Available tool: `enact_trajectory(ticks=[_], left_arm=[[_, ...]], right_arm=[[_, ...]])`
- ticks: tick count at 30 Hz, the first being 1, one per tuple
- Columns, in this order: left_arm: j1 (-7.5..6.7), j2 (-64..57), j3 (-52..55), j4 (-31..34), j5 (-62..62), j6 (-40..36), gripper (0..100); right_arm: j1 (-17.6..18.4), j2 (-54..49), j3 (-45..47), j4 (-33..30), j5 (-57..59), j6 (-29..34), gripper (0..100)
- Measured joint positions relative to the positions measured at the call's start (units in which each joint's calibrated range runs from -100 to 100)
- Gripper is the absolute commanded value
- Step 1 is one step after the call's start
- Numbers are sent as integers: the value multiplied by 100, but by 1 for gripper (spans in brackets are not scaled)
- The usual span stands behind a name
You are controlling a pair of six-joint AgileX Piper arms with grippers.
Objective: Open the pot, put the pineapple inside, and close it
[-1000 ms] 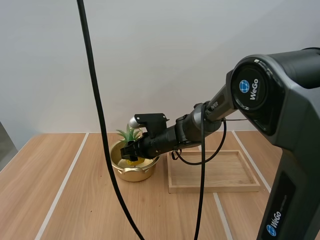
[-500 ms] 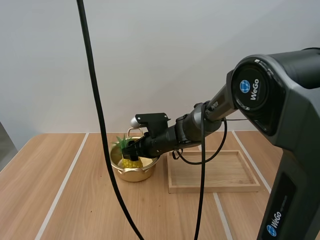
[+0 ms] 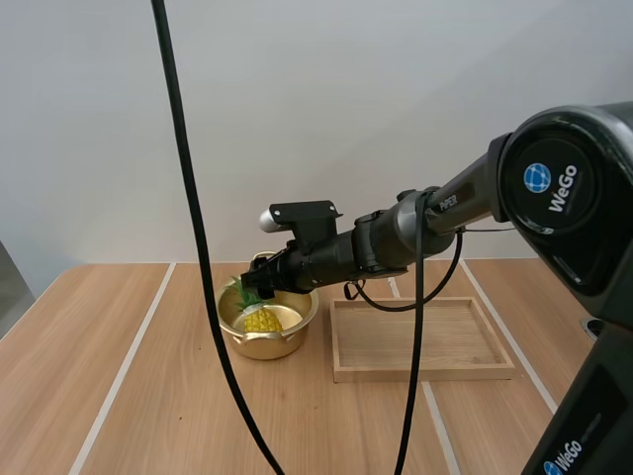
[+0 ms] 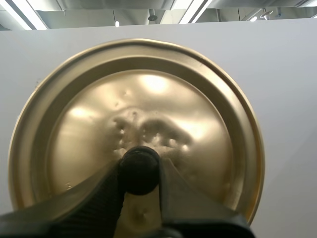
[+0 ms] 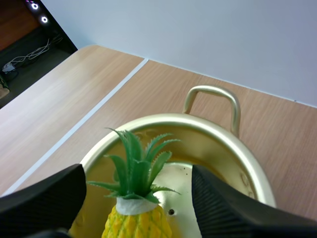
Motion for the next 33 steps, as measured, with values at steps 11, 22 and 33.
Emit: enact_trajectory(ticks=[11,22,33], left_arm=[[0,0,0,0,0,0,0],[0,0,0,0,0,0,0],[0,0,0,322,398,-124,0]], right_arm=[[0,-558,-256,0,-122,0,90],[0,-1376,-407,11,-2443,0,0],[-309,-2699,-407,11,-2665,0,0]])
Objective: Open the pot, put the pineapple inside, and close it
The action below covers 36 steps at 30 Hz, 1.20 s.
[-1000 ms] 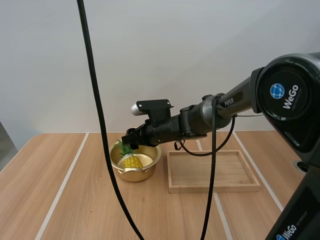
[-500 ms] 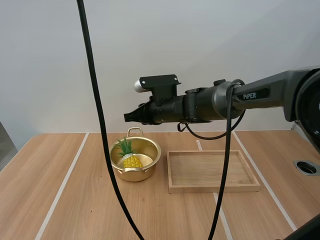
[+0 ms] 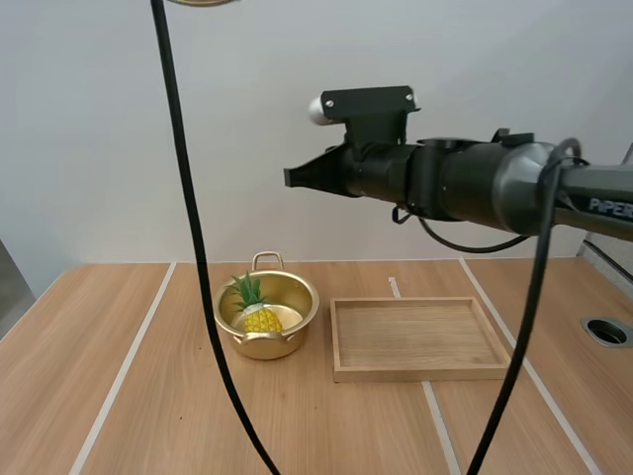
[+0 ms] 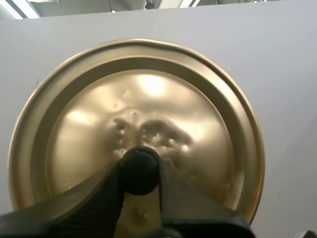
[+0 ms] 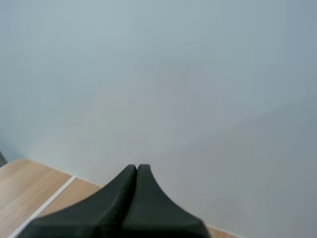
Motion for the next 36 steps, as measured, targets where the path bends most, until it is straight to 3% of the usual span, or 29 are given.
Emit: enact_trajectory(ticks=[12,22,36], left_arm=[[0,296,0,477,371,-175,0],[0,909,0,625,885,-319,0],[0,1896,0,629,2493,-329,0]], right_arm=[[-644,-1709,0,0,-1082,0,0],[-659,-2570,0,0,-2144,0,0],[-659,-2859,0,0,-2276,0,0]])
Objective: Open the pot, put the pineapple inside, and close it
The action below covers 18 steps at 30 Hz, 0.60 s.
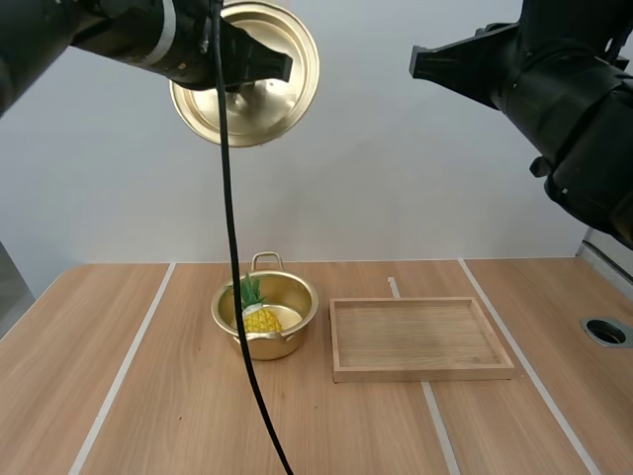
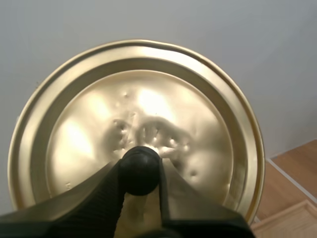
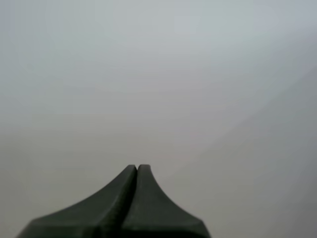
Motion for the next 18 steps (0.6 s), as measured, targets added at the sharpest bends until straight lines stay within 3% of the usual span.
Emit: enact_trajectory(ticks=[9,18], left_arm=[[0,456,257,-16,519,99,0],[0,503,1722,-52,-487,342,0]], right_arm=[[0,0,0,0,-7,0,0],[0,0,0,0,-7,0,0]])
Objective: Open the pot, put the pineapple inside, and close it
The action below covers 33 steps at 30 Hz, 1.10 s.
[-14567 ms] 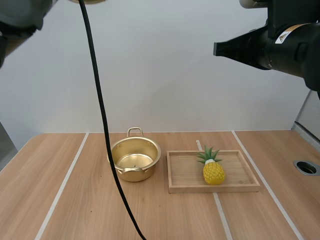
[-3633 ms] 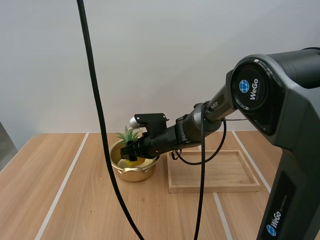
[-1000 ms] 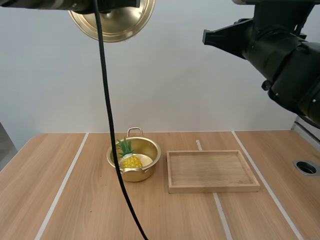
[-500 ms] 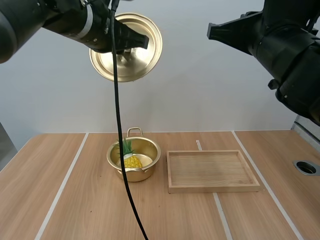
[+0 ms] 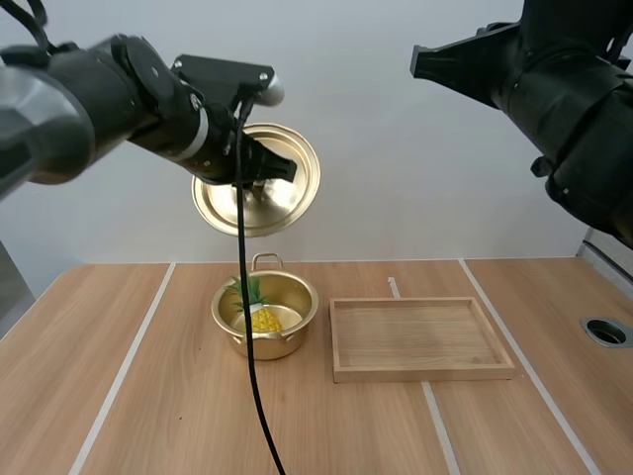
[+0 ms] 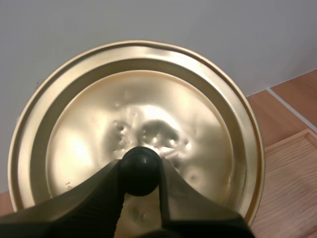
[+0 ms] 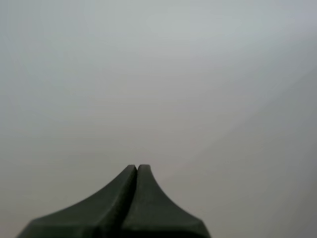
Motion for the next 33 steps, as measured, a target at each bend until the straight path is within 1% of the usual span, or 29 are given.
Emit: enact_trajectory(ticks=[9,12,17,22,33], left_arm=[[0,26,1036,-24,-1238,211,0],[0,146,1279,-168,-1432,329,0],[0,502,1624,-650,-1606,667,0],[0,840,1781,-751,-1853,815,0],[0,1260,1808,-978,-1887,1065,0]], right_arm=[[0,0,28,0,0,0,0],[0,0,215,0,0,0,0],[0,0,549,0,-14,0,0],[0,-24,609,0,-14,0,0],[0,-52,612,0,-14,0,0]])
